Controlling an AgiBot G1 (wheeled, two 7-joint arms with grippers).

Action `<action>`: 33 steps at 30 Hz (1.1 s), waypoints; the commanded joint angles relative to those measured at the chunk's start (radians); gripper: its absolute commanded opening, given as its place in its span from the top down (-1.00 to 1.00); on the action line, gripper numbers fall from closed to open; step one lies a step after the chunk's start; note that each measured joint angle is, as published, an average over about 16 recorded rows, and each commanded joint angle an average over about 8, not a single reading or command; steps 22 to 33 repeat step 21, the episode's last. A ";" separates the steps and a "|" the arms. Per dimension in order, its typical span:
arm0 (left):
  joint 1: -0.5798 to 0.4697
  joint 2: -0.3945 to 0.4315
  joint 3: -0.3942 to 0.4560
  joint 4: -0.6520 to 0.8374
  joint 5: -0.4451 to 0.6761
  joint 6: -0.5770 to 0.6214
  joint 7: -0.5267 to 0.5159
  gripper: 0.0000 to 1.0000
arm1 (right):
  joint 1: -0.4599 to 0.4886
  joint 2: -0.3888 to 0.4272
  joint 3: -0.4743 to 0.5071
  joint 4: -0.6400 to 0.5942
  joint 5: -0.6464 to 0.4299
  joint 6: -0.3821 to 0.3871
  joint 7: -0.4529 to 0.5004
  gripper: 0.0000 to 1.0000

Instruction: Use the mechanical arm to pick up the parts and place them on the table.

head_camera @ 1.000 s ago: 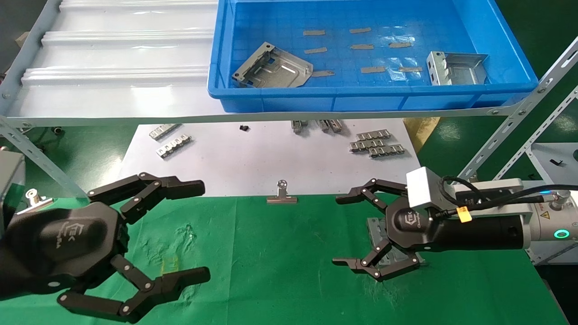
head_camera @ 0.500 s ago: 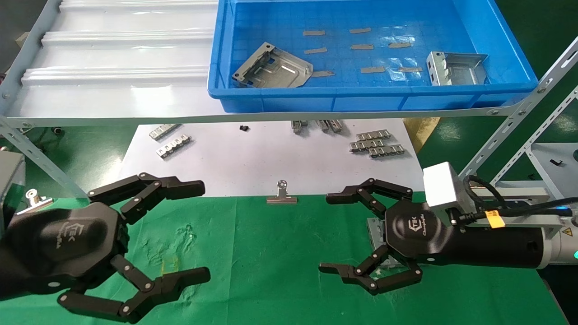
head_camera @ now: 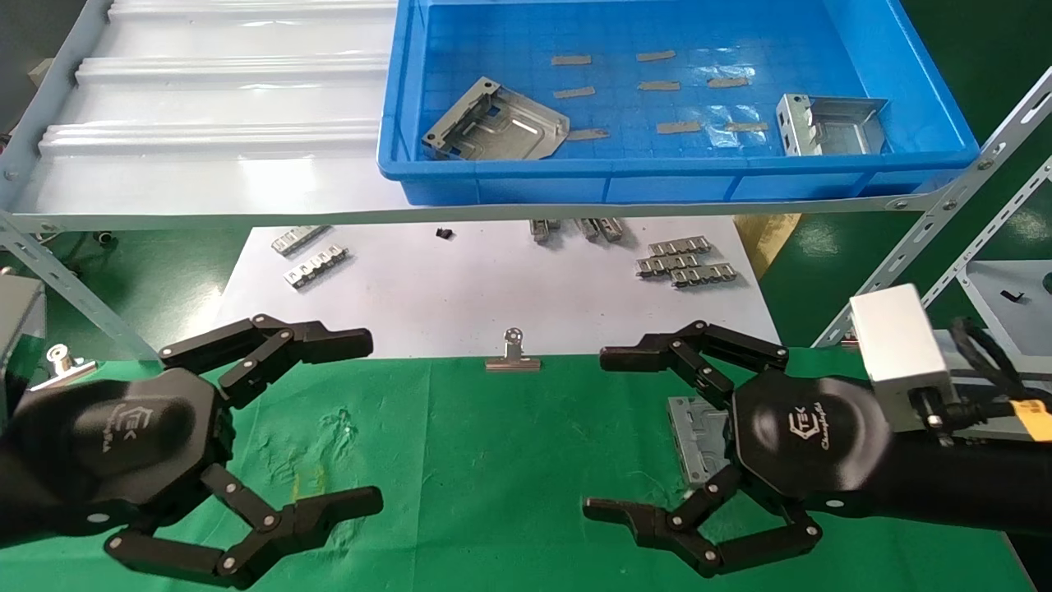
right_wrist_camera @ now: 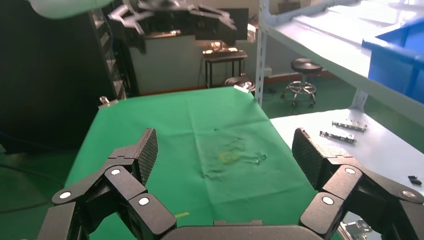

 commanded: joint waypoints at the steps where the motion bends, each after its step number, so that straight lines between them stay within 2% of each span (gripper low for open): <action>1: 0.000 0.000 0.000 0.000 0.000 0.000 0.000 -1.00 | -0.026 0.011 0.035 0.037 0.004 0.004 0.026 -1.00; 13: 0.000 0.000 0.000 0.000 0.000 0.000 0.000 -1.00 | -0.155 0.065 0.214 0.221 0.026 0.021 0.154 -1.00; 33: 0.000 0.000 0.000 0.000 0.000 0.000 0.000 -1.00 | -0.163 0.068 0.223 0.230 0.029 0.022 0.157 -1.00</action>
